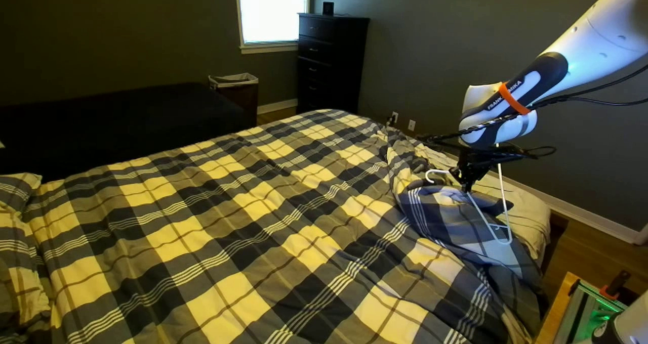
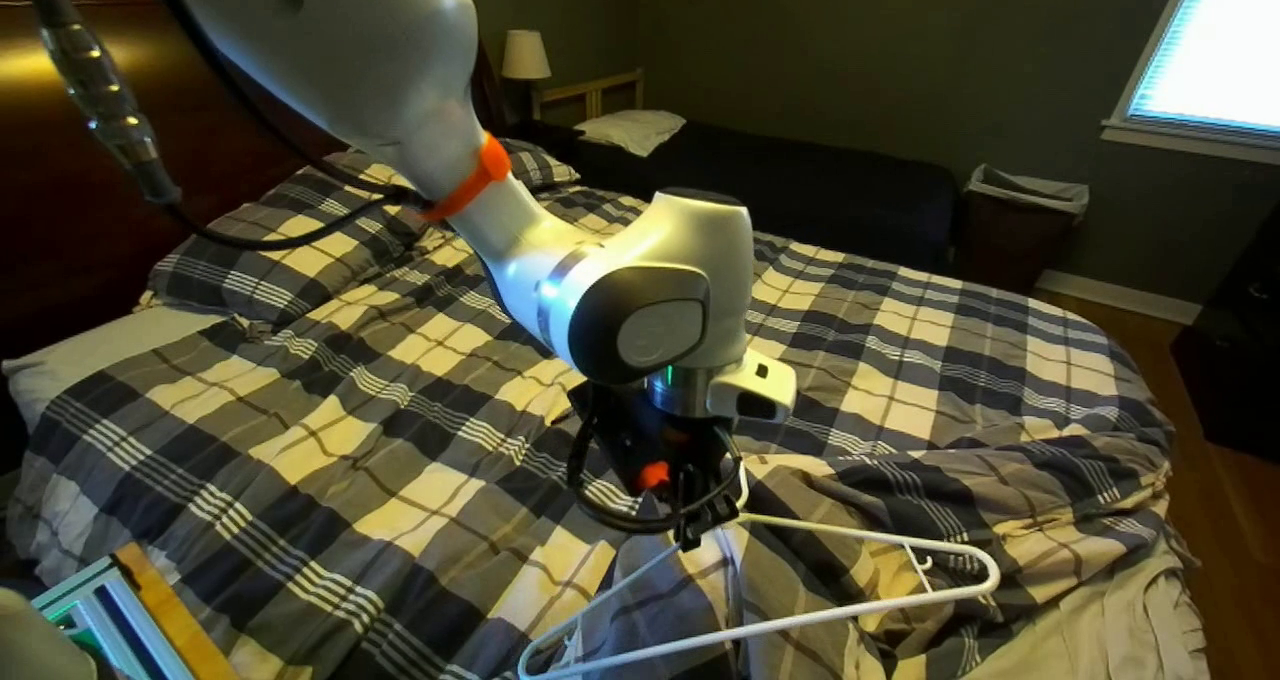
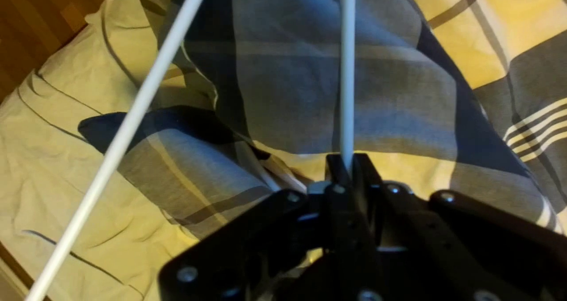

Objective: Move the hanger to the right, then cover the hanger with the blanket

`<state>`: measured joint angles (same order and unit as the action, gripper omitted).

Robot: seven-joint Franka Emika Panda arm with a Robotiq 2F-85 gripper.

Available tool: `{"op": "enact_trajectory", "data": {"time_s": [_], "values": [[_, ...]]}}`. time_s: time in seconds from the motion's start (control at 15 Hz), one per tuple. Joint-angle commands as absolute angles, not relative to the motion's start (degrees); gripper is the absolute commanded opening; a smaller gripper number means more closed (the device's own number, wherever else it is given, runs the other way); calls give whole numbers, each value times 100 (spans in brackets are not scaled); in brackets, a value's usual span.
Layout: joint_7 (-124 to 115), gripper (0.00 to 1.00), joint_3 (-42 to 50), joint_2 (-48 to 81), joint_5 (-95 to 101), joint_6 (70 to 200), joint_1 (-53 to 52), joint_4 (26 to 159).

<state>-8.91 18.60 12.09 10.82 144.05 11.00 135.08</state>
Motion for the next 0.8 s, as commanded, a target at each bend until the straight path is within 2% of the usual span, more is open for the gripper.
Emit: {"op": "enact_trajectory", "data": {"time_s": [0.0, 0.13, 0.2, 0.73], "values": [[-853, 9, 1819, 1204, 1102, 14394, 1204, 13496], [-816, 9, 1824, 1203, 1102, 14394, 1225, 13494], [-817, 2, 1786, 1275, 1358, 14323, 1093, 13433], [1525, 2, 1601, 1686, 1078, 14263, 1713, 12971]]}}
